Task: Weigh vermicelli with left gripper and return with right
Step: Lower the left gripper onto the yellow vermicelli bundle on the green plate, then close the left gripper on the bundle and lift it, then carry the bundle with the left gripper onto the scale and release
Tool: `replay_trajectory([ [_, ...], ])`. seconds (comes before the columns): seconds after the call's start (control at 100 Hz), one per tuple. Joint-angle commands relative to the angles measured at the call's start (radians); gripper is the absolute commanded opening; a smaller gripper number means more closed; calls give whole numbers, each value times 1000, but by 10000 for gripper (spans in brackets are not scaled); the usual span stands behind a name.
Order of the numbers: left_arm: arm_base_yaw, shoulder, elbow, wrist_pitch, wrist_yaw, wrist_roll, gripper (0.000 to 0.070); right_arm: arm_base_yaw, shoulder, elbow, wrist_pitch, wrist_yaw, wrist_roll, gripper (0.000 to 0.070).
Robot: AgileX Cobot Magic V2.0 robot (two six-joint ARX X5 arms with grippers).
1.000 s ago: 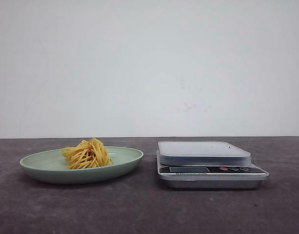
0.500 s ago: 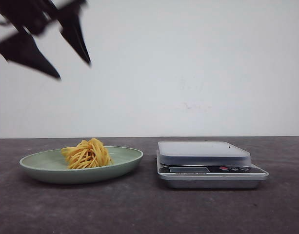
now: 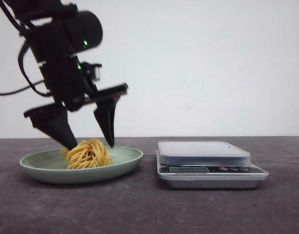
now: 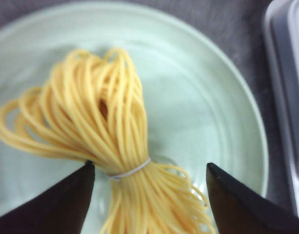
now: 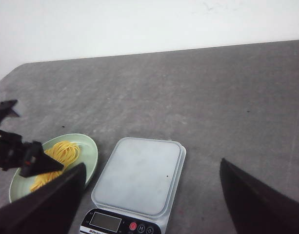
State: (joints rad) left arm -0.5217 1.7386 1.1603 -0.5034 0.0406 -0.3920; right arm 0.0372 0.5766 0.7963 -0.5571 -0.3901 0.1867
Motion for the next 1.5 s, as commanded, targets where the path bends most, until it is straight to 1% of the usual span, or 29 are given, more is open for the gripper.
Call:
replay_trajectory([
  [0.0,-14,24,21,9,-10,-18,434,0,3,19,6,-3,-12,557],
  [0.11,-24,36,21,4,-42,-18,428,0,3,18,2,-3,-12,556],
  [0.15,-25,41,21,5,-42,-18,427,0,3,19,0,-3,-12,556],
  [0.2,-25,45,21,3,-42,-18,405,0,3,19,0,-3,-12,556],
  [0.24,-25,47,21,4,-42,-18,363,0,3,19,-1,-3,-12,556],
  [0.37,-24,47,21,18,-44,-10,180,0,3,19,-6,-3,-12,556],
  [0.51,-24,47,22,22,-44,-2,0,0,3,18,-10,-3,-12,554],
  [0.78,-24,11,22,18,-45,-2,1,0,3,19,-12,-2,-12,554],
  [0.88,-24,-54,22,21,-43,0,1,0,3,19,-16,-3,-12,554],
  [0.97,-24,-137,22,22,-35,19,1,0,3,18,-21,-3,-12,554],
  [1.02,-27,-185,22,34,-14,18,1,0,3,19,-21,-3,-12,554],
  [1.15,-53,-279,23,135,54,-9,3,0,3,18,-20,-2,-11,554],
  [1.29,-105,-291,23,256,123,-81,3,0,3,19,-20,-3,-10,554],
  [1.49,-176,-209,24,450,129,-170,3,0,3,18,-20,-3,-10,554],
])
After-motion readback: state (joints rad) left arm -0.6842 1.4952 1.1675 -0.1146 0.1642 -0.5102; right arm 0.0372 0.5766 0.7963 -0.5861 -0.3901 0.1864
